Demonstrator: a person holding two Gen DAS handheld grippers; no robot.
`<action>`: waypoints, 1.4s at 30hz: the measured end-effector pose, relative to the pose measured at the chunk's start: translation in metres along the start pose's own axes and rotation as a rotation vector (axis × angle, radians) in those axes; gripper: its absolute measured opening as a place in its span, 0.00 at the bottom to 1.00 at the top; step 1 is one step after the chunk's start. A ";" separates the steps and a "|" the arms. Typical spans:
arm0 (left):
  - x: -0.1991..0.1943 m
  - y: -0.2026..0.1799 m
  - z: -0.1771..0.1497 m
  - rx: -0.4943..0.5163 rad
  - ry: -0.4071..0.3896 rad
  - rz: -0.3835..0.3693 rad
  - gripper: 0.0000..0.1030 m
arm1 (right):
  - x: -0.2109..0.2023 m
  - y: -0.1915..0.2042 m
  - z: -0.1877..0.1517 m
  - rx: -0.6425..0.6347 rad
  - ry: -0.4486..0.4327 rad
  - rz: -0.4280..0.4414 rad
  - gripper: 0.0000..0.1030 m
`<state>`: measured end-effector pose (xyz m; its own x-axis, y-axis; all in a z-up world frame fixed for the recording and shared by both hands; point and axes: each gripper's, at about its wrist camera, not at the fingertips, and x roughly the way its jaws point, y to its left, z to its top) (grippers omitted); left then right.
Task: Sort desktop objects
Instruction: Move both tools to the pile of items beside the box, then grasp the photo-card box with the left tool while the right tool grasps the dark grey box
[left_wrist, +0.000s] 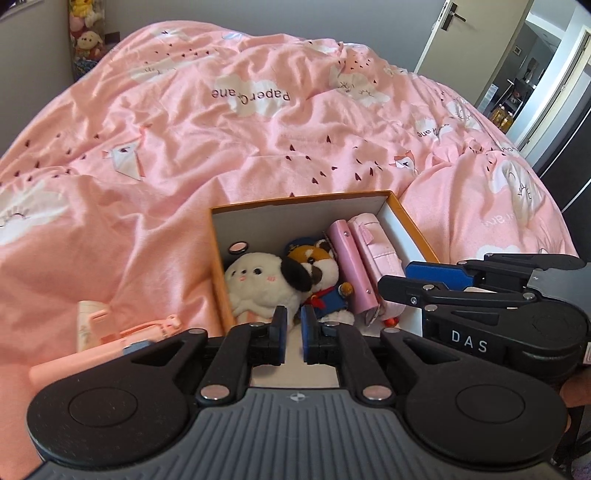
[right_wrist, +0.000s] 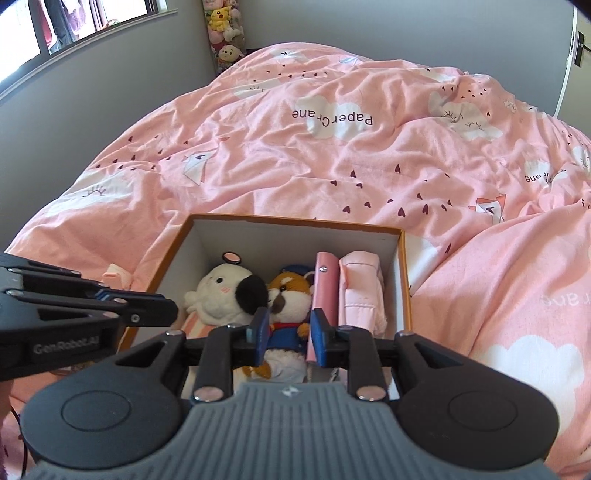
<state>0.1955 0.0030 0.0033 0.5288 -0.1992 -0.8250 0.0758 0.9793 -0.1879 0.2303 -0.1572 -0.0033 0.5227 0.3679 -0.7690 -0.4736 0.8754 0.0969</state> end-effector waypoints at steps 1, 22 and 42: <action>-0.006 0.002 -0.003 -0.002 -0.005 0.007 0.10 | -0.003 0.003 -0.002 -0.002 -0.003 0.008 0.31; -0.082 0.135 -0.069 -0.254 0.004 0.161 0.20 | -0.012 0.113 -0.013 -0.143 -0.009 0.249 0.32; -0.003 0.209 -0.102 -0.499 0.146 0.025 0.56 | 0.089 0.183 -0.015 -0.310 0.188 0.170 0.49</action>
<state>0.1233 0.2046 -0.0878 0.3996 -0.2142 -0.8913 -0.3659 0.8542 -0.3694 0.1795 0.0315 -0.0631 0.2931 0.4100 -0.8637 -0.7486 0.6603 0.0593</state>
